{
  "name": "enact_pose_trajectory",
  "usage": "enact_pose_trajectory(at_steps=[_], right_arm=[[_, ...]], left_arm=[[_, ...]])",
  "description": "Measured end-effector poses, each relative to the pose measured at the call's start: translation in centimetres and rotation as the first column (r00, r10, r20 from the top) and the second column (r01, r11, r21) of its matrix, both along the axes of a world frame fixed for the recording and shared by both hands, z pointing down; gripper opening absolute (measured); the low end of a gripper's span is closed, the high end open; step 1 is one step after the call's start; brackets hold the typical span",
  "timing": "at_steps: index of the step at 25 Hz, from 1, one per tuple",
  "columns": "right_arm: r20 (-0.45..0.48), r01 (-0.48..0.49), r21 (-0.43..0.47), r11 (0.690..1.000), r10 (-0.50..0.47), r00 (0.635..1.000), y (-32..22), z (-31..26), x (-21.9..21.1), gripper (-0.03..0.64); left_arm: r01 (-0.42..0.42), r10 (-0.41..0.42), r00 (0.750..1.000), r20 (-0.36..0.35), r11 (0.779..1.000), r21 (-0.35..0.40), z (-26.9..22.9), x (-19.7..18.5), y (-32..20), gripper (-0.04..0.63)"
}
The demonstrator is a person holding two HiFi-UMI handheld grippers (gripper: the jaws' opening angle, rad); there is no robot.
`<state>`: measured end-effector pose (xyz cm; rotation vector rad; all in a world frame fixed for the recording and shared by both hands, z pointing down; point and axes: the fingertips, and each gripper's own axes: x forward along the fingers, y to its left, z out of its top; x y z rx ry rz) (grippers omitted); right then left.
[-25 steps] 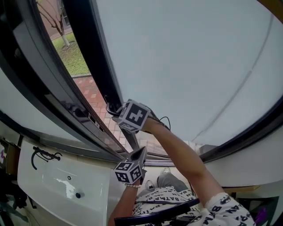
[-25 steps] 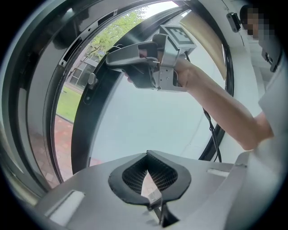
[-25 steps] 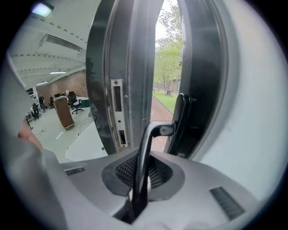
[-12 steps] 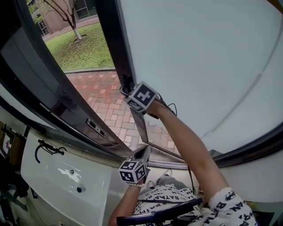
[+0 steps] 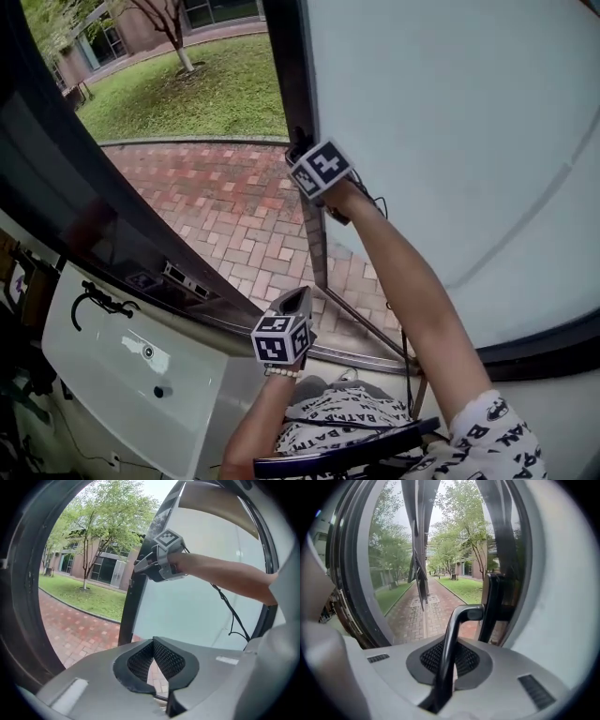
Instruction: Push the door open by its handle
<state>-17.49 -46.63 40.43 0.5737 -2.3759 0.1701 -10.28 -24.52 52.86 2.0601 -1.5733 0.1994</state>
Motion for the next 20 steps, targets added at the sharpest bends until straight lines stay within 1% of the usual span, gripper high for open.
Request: enact_pose_trajectory(at_steps=[3,5,10,15,20], right_arm=[[-0.002,-0.041,0.018,0.999,0.041,0.999,-3.2,-0.1,1.5,0.023],[0.005,-0.066,0.015,0.998,0.066,0.998,-5.1,-0.2,2.4,0.021],[0.022,-0.139,-0.011,0.99,0.139,0.99,-9.9,-0.4,5.3,0.02],[0.03,-0.207,-0.013,0.978,0.207,0.978,-14.9,-0.2,8.7,0.017],[0.037,-0.266,-0.004,0.964,0.266,0.963,-19.6,0.0,12.8,0.012]], left_arm=[[-0.001,0.002,1.0,-0.006,1.0,0.026,-1.1,1.1,-1.0,-0.017],[-0.001,0.002,1.0,-0.016,1.0,0.03,-1.4,1.6,-1.1,-0.017],[0.006,-0.006,1.0,-0.024,1.0,0.009,-0.8,2.0,-2.4,-0.017],[-0.021,0.021,0.999,-0.024,1.0,-0.017,1.1,3.4,-5.9,-0.017],[-0.062,0.062,0.998,-0.034,0.998,-0.02,3.4,5.1,-10.4,-0.017]])
